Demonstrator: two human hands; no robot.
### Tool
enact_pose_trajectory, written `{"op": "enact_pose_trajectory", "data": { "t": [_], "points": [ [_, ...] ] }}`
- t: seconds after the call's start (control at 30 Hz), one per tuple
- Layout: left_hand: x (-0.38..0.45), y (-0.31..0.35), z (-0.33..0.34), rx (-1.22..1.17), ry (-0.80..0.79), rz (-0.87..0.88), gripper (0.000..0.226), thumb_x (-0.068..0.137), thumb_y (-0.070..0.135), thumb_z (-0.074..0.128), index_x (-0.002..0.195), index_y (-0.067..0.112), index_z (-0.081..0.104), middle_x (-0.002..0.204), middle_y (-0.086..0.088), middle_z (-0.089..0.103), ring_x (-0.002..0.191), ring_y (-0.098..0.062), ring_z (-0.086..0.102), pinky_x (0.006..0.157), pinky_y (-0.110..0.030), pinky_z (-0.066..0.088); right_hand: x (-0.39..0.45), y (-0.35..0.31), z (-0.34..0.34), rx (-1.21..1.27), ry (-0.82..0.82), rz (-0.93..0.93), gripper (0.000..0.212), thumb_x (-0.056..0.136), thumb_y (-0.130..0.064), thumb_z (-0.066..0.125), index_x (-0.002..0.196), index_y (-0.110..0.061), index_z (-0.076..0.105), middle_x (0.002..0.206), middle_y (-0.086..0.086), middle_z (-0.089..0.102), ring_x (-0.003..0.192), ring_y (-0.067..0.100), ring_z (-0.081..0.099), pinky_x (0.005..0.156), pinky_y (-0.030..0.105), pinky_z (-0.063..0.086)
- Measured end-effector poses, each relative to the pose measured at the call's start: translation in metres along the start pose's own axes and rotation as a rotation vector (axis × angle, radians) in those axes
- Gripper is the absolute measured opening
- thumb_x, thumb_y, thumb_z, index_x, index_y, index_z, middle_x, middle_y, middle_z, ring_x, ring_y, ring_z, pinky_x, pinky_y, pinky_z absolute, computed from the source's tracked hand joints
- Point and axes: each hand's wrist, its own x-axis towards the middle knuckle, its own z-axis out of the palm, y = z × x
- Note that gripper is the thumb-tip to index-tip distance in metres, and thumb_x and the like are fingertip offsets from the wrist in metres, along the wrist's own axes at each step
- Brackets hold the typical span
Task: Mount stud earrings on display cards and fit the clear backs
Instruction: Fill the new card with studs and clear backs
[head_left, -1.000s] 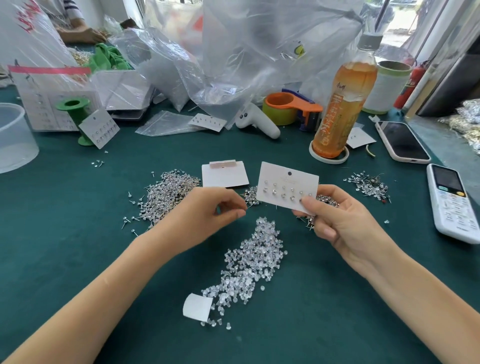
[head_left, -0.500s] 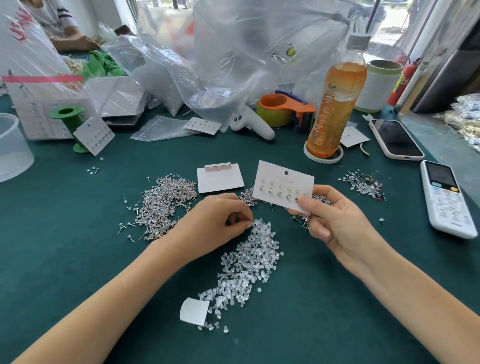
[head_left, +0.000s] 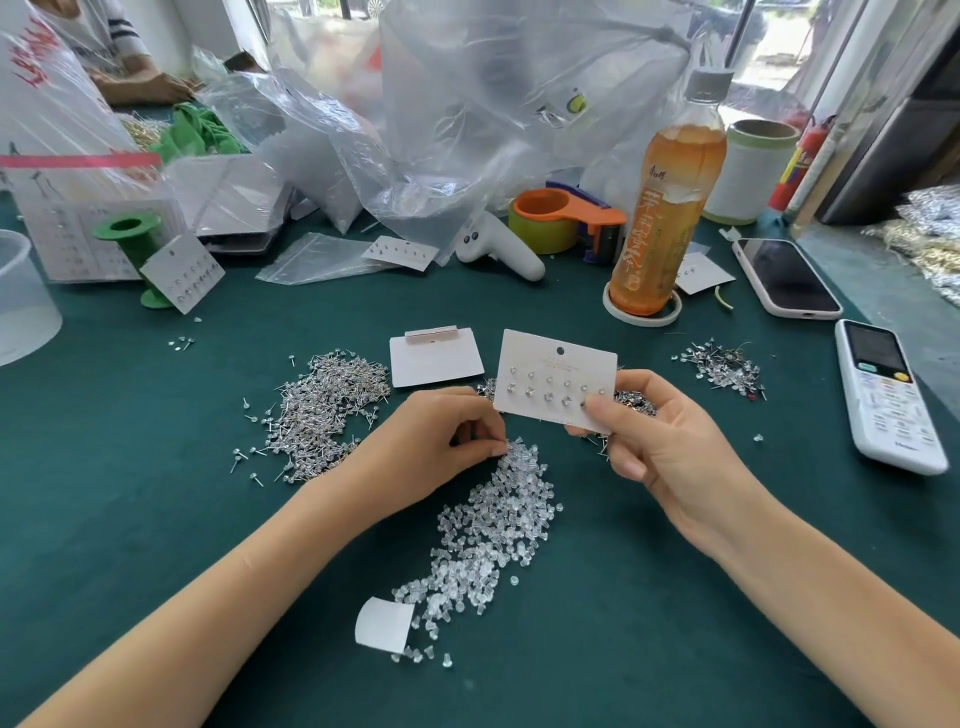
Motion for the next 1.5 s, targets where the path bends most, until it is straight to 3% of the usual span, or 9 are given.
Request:
{"op": "enact_pose_trajectory", "data": {
  "t": [0.17,0.33,0.7,1.5],
  "points": [
    [-0.003,0.0,-0.006,-0.053,0.032,-0.013,0.008,0.08,0.016,0.074,0.079,0.022,0.069,0.076,0.013,0.062,0.073,0.002,0.054,0.066,-0.006,0.039,-0.002,0.0,0.0,-0.051,-0.011,-0.085,0.033,0.068,-0.026,0.073,0.094,-0.019,0.054,0.082,0.016,0.074,0.034,0.009,0.031,0.041,0.014,0.03],
    [-0.006,-0.003,-0.01,0.017,-0.003,0.007,0.004,0.08,0.019,0.074,0.081,0.019,0.071,0.079,0.011,0.063,0.075,-0.005,0.057,0.07,-0.015,0.046,-0.004,0.001,0.002,-0.086,-0.029,-0.134,0.031,0.07,-0.024,0.072,0.095,-0.016,0.055,0.079,0.014,0.074,0.034,0.009,0.032,0.041,0.013,0.032],
    [-0.011,-0.009,-0.017,0.054,-0.067,0.031,0.004,0.08,0.019,0.075,0.08,0.019,0.07,0.079,0.012,0.062,0.072,-0.006,0.057,0.072,-0.027,0.049,-0.003,0.005,0.001,-0.103,-0.043,-0.134,0.029,0.071,-0.026,0.072,0.093,-0.017,0.056,0.079,0.014,0.074,0.035,0.011,0.032,0.041,0.015,0.033],
    [-0.014,-0.009,-0.023,0.067,-0.099,-0.012,0.005,0.081,0.019,0.074,0.08,0.02,0.069,0.078,0.012,0.061,0.073,-0.007,0.056,0.068,-0.02,0.046,-0.001,0.008,0.0,-0.11,-0.063,-0.127,0.031,0.071,-0.027,0.072,0.094,-0.015,0.054,0.078,0.013,0.074,0.036,0.011,0.033,0.041,0.014,0.035]
  ]
}}
